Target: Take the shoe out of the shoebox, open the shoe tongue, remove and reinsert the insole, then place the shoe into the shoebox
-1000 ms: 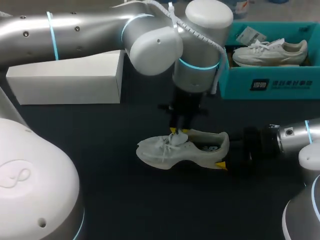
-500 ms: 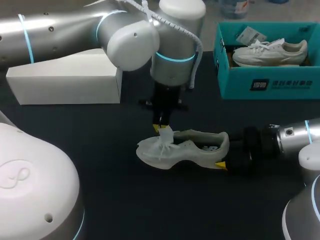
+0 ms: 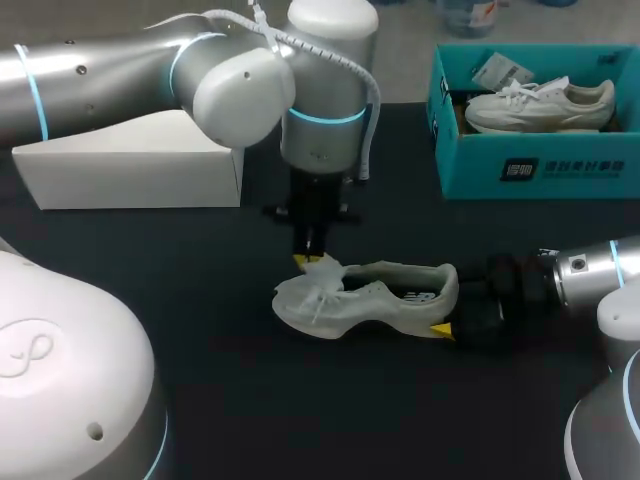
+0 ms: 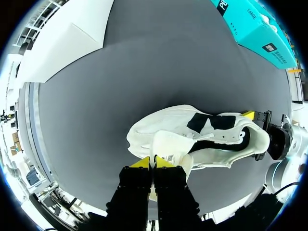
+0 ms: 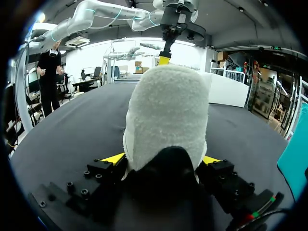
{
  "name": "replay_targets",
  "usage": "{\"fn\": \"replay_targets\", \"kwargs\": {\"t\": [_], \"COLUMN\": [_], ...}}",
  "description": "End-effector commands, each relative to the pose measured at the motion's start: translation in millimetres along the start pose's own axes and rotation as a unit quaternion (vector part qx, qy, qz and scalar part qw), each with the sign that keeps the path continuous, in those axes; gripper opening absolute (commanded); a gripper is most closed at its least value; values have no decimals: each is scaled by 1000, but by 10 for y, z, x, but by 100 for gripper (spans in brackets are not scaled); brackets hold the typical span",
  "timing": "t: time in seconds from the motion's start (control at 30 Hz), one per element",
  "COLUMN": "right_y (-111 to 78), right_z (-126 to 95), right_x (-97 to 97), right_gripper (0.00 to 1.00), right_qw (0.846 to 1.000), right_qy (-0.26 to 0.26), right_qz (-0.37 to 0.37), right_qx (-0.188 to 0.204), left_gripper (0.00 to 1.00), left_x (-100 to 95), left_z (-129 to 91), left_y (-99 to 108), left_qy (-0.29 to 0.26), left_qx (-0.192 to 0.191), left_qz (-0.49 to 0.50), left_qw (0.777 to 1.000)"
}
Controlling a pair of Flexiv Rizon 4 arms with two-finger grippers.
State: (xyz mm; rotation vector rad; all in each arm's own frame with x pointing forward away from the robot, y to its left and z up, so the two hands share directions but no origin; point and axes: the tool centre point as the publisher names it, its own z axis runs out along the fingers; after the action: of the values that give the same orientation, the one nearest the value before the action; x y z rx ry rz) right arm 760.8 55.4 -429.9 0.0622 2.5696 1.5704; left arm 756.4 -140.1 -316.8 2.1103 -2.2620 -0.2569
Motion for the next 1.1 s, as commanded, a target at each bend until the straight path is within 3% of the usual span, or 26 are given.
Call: {"fn": "replay_targets", "kwargs": {"t": [0.03, 0.07, 0.2, 0.27, 0.37, 0.43, 0.5, 1.1], "right_y": [-33, -33, -33, -33, -33, -33, -33, -33], "right_z": [32, 32, 32, 32, 32, 32, 32, 32], "right_x": [-4, -4, -4, -4, -4, -4, -4, -4], "right_gripper": [0, 0, 0, 0, 0, 0, 0, 0], "right_qw": [1000, 1000, 1000, 1000, 1000, 1000, 1000, 1000], "right_qy": [-1, -1, -1, -1, -1, -1, -1, -1], "right_qz": [0, 0, 0, 0, 0, 0, 0, 0], "right_qx": [2, 2, 2, 2, 2, 2, 2, 2], "left_gripper": [94, 100, 100, 100, 100, 100, 100, 100], "left_x": [-36, -30, 33, 47, 71, 43, -82, -82], "left_z": [-122, -167, -405, -564, -841, -1009, -1085, -1085], "left_y": [14, 7, -12, -19, 18, 137, 344, 344], "left_qy": [10, 14, 55, 63, 92, 110, 57, 57], "left_qx": [10, 14, 31, 57, 81, 84, 79, 79], "left_qz": [12, 16, 84, 121, 261, 417, 593, 593], "left_qw": [1000, 1000, 994, 989, 957, 898, 799, 799]}}
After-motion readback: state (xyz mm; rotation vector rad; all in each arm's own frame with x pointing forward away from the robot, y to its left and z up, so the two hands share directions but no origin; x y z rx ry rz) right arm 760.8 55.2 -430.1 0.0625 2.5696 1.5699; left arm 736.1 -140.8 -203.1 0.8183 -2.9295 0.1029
